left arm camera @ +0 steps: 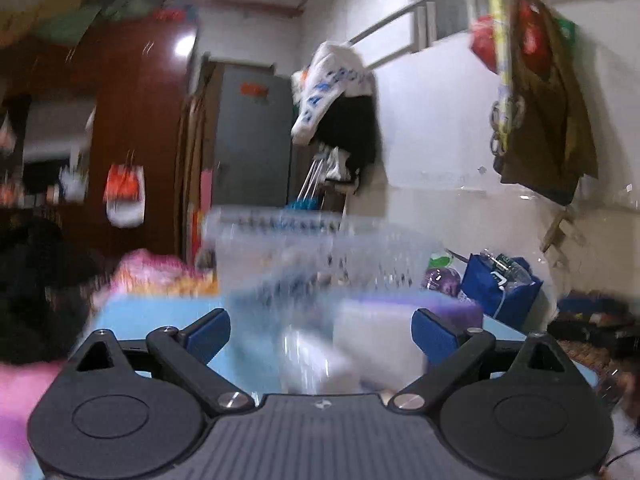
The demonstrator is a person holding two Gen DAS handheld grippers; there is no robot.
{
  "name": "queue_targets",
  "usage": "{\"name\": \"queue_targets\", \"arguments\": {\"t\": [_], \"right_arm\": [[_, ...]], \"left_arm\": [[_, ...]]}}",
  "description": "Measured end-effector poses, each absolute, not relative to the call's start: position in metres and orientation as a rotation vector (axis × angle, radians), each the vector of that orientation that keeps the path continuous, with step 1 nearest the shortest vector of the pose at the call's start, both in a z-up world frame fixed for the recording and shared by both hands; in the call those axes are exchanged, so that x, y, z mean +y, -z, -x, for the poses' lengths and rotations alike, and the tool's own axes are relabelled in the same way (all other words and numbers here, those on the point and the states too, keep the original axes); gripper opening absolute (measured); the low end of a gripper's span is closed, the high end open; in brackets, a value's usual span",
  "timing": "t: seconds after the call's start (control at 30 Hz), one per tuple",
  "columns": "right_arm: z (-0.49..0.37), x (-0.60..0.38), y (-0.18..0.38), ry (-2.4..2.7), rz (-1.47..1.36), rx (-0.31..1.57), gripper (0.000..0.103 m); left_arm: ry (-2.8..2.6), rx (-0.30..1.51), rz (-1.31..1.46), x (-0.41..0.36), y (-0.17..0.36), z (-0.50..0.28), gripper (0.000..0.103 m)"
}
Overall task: Organize objects
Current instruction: 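Grasp the white roll with the left gripper while the right gripper grasps the red box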
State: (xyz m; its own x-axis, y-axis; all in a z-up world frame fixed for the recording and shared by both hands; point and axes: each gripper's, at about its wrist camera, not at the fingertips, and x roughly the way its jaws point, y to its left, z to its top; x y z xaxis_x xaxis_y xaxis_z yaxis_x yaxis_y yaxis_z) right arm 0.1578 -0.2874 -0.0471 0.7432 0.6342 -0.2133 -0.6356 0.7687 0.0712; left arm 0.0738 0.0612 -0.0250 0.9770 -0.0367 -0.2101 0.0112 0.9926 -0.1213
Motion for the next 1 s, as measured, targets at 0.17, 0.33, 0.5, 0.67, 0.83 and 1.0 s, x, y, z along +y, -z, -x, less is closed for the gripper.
{"name": "queue_targets", "arguments": {"t": [0.17, 0.33, 0.5, 0.67, 0.83, 1.0], "right_arm": [[-0.160, -0.273, 0.055, -0.703, 0.059, 0.270, 0.103], [-0.158, -0.261, 0.058, -0.695, 0.089, 0.250, 0.103], [-0.158, -0.263, 0.075, -0.696, 0.068, 0.275, 0.102], [-0.153, -0.261, 0.083, -0.672, 0.084, 0.256, 0.093], [-0.146, -0.258, 0.089, -0.676, 0.092, 0.259, 0.079], [-0.145, -0.261, 0.087, -0.676, 0.095, 0.255, 0.071]], "left_arm": [[0.021, 0.268, 0.113, 0.063, 0.051, -0.069, 0.099], [0.008, 0.280, 0.139, 0.069, 0.057, -0.072, 0.098], [0.014, 0.278, 0.161, 0.067, 0.054, -0.081, 0.097], [-0.001, 0.308, 0.171, 0.063, 0.049, -0.101, 0.097], [-0.019, 0.364, 0.177, 0.061, 0.051, -0.120, 0.092], [-0.032, 0.386, 0.201, 0.065, 0.056, -0.126, 0.085]]}}
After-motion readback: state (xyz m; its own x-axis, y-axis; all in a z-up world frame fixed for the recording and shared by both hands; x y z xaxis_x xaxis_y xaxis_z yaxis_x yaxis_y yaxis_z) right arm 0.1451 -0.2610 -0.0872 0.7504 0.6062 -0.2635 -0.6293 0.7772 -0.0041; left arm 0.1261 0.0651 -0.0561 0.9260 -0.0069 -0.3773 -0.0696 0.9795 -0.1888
